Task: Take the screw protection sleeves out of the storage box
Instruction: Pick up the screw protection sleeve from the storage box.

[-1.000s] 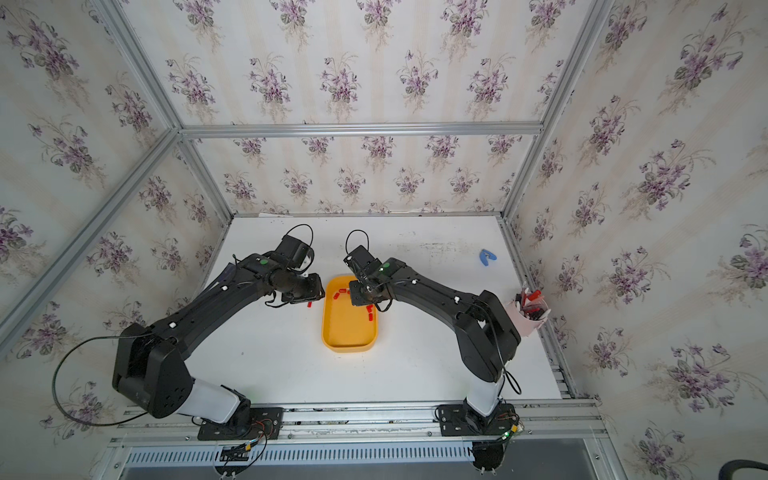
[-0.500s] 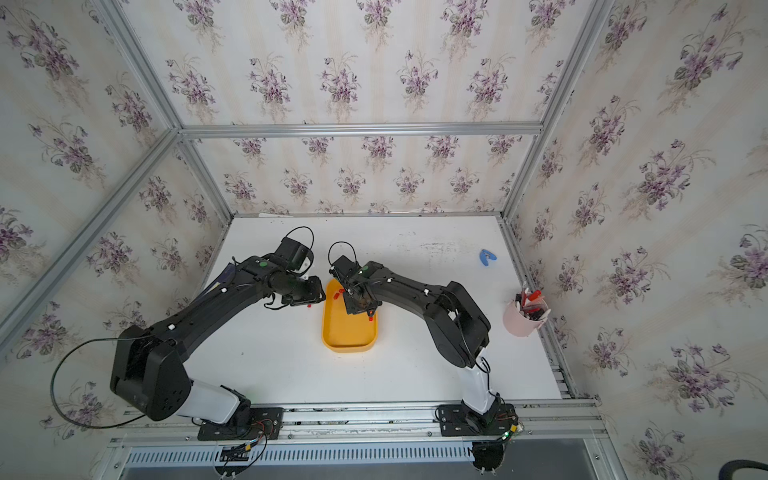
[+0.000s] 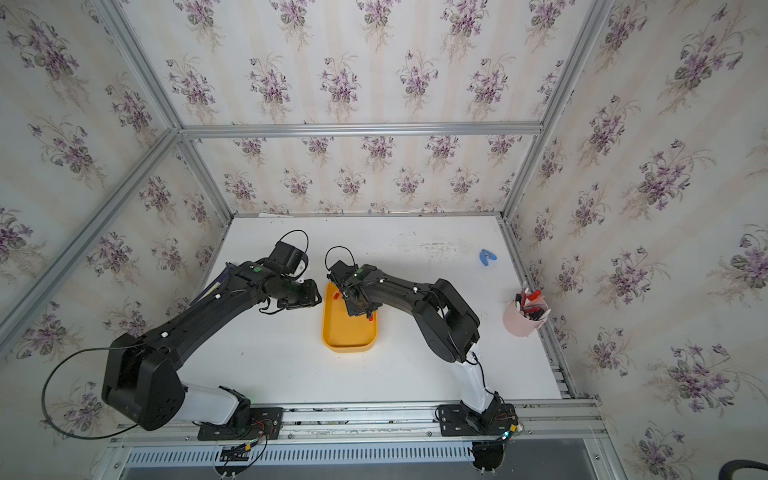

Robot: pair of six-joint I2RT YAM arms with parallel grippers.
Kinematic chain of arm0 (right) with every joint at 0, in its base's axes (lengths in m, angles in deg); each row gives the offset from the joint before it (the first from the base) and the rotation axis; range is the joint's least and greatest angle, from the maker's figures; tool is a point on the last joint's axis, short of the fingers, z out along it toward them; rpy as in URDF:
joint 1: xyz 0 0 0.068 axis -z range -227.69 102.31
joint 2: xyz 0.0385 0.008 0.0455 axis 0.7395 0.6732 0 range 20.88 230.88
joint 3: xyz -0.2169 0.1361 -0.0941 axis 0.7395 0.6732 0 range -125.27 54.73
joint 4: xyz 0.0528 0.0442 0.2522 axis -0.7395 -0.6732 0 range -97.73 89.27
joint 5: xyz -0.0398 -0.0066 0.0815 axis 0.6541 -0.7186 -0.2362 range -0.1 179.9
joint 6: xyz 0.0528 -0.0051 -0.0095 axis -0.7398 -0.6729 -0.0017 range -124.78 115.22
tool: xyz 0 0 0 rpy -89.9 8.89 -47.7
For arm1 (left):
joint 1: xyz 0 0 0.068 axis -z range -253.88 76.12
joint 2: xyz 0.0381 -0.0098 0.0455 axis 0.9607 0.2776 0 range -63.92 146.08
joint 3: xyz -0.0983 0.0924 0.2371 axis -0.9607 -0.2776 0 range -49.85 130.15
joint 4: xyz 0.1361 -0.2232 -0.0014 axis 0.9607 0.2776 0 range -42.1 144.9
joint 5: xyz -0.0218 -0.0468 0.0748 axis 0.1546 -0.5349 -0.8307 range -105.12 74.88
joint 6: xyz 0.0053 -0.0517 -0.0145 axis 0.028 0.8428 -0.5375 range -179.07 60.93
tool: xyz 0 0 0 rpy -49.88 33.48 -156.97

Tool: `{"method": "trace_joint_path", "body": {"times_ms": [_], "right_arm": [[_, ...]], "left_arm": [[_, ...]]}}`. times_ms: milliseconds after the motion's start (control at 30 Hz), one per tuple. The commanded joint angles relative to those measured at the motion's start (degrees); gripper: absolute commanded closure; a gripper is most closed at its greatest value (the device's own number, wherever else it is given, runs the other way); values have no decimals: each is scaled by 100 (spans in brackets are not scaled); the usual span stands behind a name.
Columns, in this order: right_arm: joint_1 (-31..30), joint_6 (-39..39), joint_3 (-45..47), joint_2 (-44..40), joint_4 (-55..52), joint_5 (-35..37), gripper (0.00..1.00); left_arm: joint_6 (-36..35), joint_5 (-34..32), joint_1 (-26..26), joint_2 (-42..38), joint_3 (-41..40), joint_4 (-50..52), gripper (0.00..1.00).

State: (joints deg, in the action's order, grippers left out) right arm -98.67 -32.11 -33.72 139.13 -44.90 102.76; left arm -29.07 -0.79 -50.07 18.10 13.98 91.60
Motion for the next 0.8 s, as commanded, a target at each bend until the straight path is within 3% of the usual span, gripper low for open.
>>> {"method": "trace_joint_path", "body": {"times_ms": [0, 767], "right_arm": [[0, 40, -8, 45, -127, 197, 71], [3, -26, -124, 293, -440, 727, 74]], "left_arm": [[8, 35, -21, -46, -56, -91, 55], [-11, 95, -114, -43, -169, -158, 56]]}}
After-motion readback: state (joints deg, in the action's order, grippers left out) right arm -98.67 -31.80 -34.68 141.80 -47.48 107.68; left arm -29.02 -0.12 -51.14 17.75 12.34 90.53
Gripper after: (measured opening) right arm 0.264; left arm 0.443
